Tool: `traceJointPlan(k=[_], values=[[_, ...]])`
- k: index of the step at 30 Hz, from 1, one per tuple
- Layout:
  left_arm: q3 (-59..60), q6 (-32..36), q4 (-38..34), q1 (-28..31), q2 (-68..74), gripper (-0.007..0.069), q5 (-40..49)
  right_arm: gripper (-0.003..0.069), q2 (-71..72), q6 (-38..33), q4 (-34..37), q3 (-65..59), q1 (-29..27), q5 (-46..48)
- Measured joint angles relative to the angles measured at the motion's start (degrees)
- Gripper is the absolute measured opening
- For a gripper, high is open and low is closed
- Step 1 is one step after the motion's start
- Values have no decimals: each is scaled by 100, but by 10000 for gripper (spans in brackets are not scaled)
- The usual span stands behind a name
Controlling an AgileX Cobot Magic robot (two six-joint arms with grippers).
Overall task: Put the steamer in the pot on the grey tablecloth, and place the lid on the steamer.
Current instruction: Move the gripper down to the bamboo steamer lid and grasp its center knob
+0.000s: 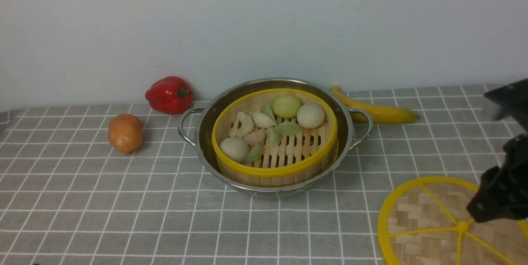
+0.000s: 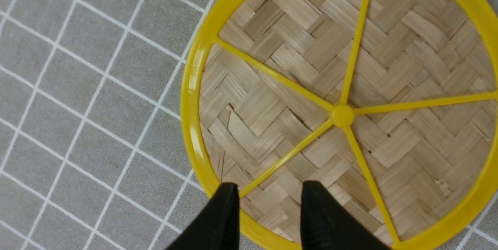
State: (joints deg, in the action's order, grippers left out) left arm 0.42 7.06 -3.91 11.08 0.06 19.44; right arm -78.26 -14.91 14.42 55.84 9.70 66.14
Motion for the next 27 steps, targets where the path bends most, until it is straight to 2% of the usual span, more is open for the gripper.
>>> traceJointPlan(k=[9,20,27], values=[[0,0,0,0,0,578,0,242,-1384,210,-432,132,-1,-269],[0,0,0,0,0,578,0,242,-1937,228,-497,412,-1,-681],[0,6,0,0,0,578,0,242,-2093,264,-605,565,-1,-555]])
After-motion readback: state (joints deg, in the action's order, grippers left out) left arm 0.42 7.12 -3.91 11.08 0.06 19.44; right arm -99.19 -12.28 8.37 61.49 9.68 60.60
